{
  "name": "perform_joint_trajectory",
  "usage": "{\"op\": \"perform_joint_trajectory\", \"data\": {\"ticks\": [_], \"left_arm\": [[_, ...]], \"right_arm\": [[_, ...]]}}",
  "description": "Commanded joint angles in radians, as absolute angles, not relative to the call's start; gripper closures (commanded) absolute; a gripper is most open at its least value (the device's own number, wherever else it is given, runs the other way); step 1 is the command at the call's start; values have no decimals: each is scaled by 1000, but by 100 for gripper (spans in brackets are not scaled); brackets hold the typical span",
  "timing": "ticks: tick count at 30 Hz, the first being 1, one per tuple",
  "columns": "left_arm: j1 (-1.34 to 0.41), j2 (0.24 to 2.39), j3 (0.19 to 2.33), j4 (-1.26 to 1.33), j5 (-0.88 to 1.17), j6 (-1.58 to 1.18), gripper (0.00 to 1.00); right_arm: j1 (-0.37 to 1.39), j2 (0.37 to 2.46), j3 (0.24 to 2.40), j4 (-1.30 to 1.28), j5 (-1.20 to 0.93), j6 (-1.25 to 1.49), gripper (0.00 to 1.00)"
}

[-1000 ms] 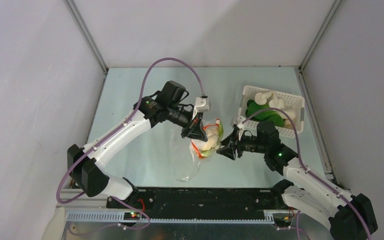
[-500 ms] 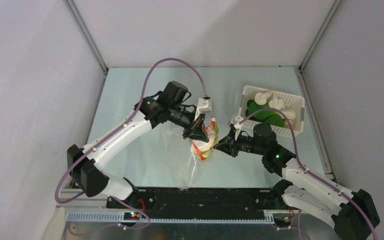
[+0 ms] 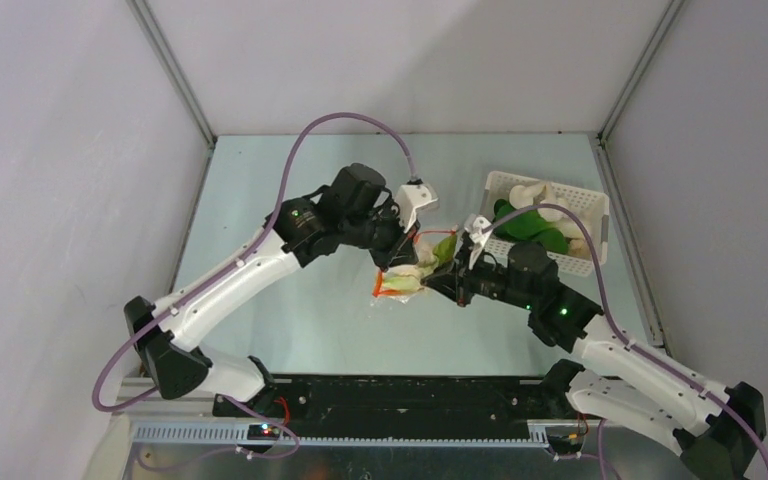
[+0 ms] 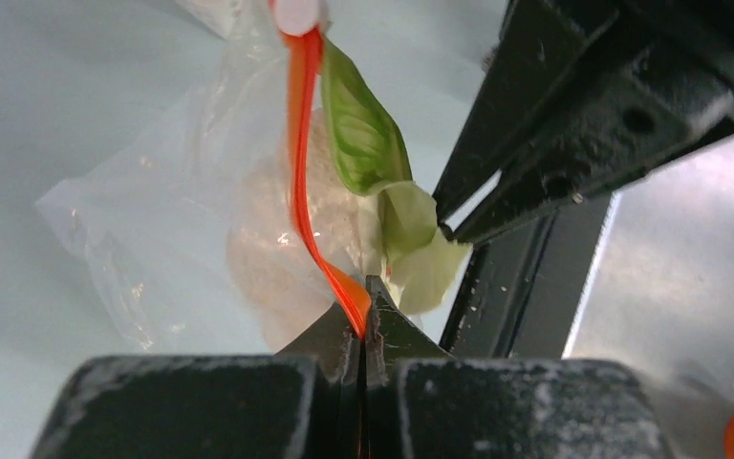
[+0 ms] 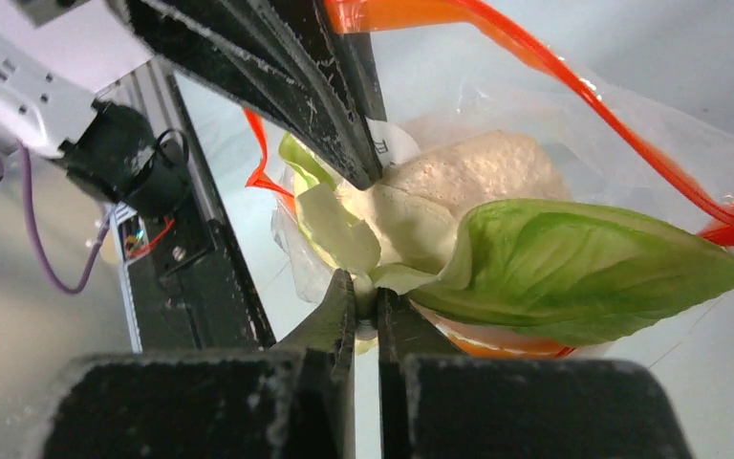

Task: Place the food in the zip-top bag and seal the zipper
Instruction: Adjust the fake vegetable in the zipper food storage bag.

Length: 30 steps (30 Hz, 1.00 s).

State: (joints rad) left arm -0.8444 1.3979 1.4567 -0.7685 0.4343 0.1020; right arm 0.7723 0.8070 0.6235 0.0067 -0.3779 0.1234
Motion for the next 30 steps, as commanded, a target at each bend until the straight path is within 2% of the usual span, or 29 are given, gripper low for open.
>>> {"op": "perform_joint_trajectory", "data": {"ticks": [1, 4, 11, 21, 30], "left_arm": [[-885, 1405, 1549, -775, 235, 10, 100], [-921, 1430, 1566, -792, 191, 15, 100], [-965, 1456, 1575, -800, 215, 25, 100], [-981, 1417, 1550, -766, 158, -9, 100], [-981, 1353, 1515, -704, 204, -125, 100]], "right_arm": [[833, 872, 728, 20, -173, 205, 100], [859, 926, 736, 91, 43, 325, 100], [917, 992, 736, 315, 249, 405, 100], [988, 1052, 710, 440, 128, 362, 100], [1012, 1216, 722, 415, 339, 410, 100]]}}
